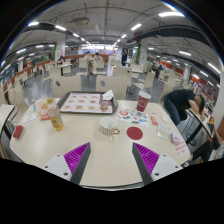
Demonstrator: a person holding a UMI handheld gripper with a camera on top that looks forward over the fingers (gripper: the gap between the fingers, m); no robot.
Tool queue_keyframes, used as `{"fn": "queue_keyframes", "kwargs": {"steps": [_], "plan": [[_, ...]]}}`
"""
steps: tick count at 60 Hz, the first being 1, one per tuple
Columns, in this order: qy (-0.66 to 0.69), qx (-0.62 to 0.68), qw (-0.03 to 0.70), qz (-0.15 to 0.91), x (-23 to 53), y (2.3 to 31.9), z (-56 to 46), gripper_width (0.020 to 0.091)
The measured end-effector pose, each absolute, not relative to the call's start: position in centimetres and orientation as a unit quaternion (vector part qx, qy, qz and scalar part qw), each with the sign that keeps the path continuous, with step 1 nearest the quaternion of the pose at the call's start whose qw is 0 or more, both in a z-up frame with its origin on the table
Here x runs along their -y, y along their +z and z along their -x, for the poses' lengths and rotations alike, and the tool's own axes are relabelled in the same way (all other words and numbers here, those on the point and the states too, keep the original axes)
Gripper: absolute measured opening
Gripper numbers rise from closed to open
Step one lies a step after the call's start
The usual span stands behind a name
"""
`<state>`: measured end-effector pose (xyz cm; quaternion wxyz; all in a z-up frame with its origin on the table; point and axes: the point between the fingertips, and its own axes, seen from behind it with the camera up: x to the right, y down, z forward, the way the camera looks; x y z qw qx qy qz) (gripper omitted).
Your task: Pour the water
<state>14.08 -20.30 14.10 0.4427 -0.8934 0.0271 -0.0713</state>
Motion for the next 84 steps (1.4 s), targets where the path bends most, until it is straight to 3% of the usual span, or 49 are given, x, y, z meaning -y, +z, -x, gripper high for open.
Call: {"fn": "queue_keyframes", "kwargs": {"steps": [13, 30, 44, 59, 65, 71, 84], "plan": [[-0.102, -0.039, 0.436, 0.894, 20.1, 14.0, -11.3, 0.0852], [-0.060, -0.037, 0.437, 0.897, 19.4, 11.1, 0.5, 0.0850], [-0.009, -0.019, 0.495, 0.869, 10.9, 9.9, 10.4, 0.0854], [-0.007, -0.040, 0.533, 0.845, -0.4, 6.6, 11.0, 0.0825], [-0.016, -0.046, 0.531, 0.846, -2.9, 5.1, 10.8, 0.0726], [-0.022, -0.051, 0.535, 0.843, -3.7, 4.0, 10.5, 0.0515], [-0.023, -0.042, 0.538, 0.842, -3.7, 4.0, 10.7, 0.0369]]}}
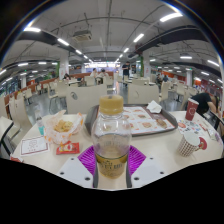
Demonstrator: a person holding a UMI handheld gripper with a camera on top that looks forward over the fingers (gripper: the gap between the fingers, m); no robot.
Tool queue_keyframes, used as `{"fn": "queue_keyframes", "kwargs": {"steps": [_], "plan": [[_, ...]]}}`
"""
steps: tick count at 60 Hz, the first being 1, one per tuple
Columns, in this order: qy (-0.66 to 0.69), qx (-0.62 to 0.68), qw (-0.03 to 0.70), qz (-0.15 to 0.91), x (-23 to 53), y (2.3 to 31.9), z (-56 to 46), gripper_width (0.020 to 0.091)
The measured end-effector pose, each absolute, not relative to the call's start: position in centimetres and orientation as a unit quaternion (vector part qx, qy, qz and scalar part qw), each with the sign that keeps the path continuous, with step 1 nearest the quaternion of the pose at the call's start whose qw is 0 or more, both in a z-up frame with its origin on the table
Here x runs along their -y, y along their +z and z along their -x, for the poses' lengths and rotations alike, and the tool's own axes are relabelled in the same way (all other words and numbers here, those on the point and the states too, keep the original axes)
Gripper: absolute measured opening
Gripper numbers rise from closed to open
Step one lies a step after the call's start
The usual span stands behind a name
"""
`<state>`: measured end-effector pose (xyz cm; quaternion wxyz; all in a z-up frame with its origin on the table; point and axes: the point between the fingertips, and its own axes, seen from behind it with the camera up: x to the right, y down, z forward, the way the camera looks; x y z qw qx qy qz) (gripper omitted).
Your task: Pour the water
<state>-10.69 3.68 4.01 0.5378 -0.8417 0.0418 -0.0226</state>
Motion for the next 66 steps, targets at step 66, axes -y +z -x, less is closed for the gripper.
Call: {"fn": "queue_keyframes", "kwargs": {"steps": [66], "plan": [[0.651, -0.551, 0.268, 0.448, -5.4, 14.5, -3.5, 0.0365]]}}
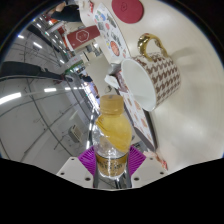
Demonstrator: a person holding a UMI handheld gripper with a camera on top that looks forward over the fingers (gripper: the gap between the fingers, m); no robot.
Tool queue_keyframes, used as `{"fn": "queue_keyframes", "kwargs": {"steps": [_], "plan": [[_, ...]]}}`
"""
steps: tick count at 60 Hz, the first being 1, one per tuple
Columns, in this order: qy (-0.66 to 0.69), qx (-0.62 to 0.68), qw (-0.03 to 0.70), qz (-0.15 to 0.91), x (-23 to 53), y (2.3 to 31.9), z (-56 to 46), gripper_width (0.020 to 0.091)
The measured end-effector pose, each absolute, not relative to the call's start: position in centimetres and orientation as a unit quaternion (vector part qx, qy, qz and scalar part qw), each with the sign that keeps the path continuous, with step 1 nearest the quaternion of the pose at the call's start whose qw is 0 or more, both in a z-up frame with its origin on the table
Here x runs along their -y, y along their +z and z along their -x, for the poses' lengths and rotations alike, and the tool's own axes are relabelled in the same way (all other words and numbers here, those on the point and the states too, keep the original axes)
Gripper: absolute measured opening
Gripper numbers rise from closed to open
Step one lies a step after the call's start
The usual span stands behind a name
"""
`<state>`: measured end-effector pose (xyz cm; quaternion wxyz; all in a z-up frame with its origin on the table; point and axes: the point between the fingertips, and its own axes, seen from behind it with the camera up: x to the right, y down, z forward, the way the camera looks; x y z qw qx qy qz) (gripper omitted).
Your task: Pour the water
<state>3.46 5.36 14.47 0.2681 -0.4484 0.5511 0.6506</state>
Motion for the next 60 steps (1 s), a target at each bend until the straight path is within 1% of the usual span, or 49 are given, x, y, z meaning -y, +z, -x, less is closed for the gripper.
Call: {"fn": "queue_keyframes", "kwargs": {"steps": [4, 8, 12, 18, 23, 27, 28, 33, 40, 45, 48, 53, 54, 60], "plan": [[0.645, -0.541, 0.267, 0.470, -5.3, 14.6, -3.3, 0.0365], [0.618, -0.506, 0.294, 0.526, -5.1, 15.1, -3.2, 0.0365], [0.570, -0.450, 0.339, 0.598, -5.1, 16.1, -3.6, 0.0364], [0.475, -0.348, 0.431, 0.684, -4.8, 18.4, -6.2, 0.0366], [0.380, -0.265, 0.505, 0.728, -4.7, 20.7, -9.6, 0.0368], [0.306, -0.205, 0.551, 0.749, -3.9, 22.3, -12.9, 0.0369], [0.288, -0.191, 0.558, 0.755, -4.4, 21.8, -13.7, 0.0367], [0.186, -0.121, 0.592, 0.775, -3.3, 21.7, -17.4, 0.0367], [0.062, -0.051, 0.592, 0.802, -2.5, 17.7, -23.4, 0.0368], [0.014, -0.027, 0.575, 0.817, -2.3, 13.8, -26.8, 0.0374], [-0.004, -0.020, 0.561, 0.828, -1.9, 11.1, -27.4, 0.0374], [-0.009, -0.012, 0.544, 0.839, -1.5, 8.8, -29.3, 0.0374], [-0.011, -0.012, 0.542, 0.841, -1.8, 7.7, -28.9, 0.0374], [-0.008, -0.016, 0.530, 0.848, -0.9, 5.6, -29.8, 0.0373]]}}
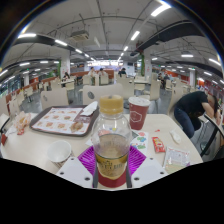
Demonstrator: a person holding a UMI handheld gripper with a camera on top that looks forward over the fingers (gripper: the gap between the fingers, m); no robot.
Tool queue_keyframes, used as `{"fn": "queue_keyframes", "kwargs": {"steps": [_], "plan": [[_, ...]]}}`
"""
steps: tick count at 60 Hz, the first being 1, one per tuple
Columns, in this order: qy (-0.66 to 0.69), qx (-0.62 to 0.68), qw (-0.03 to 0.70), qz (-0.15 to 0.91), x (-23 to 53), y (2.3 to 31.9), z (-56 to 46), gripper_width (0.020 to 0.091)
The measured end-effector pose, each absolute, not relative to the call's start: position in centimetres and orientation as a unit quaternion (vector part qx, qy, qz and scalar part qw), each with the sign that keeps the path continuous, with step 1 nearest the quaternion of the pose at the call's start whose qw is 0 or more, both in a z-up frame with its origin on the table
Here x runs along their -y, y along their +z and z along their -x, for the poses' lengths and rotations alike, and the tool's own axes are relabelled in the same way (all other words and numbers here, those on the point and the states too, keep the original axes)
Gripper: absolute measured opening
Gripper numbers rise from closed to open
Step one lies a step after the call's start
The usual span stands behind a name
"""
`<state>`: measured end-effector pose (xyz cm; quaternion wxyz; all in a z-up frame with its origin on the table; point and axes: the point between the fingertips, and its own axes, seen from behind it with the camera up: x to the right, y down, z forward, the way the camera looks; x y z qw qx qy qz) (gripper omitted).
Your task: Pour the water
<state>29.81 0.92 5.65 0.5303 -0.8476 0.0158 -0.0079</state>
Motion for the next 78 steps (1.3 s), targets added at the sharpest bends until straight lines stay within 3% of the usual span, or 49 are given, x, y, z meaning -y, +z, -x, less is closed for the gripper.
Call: {"fn": "queue_keyframes", "kwargs": {"steps": [5, 13, 19, 22, 26, 35, 56, 78], "plan": [[-0.010, -0.014, 0.518, 0.856, -0.3, 3.5, -29.7, 0.0390], [0.000, -0.025, 0.539, 0.842, -0.4, 3.7, -29.8, 0.0433], [-0.004, -0.033, 0.528, 0.848, -0.1, 3.6, -29.8, 0.0507], [-0.002, -0.042, 0.508, 0.860, 0.5, 3.0, -29.7, 0.0605], [-0.001, -0.052, 0.488, 0.871, 1.6, 2.5, -29.5, 0.0856], [-0.021, -0.069, 0.453, 0.888, 5.9, 3.2, -29.1, 0.0855], [-0.041, -0.099, 0.433, 0.895, 18.1, 11.8, -23.8, 0.0853], [-0.067, -0.075, 0.444, 0.891, 23.3, 16.0, -20.9, 0.0854]]}}
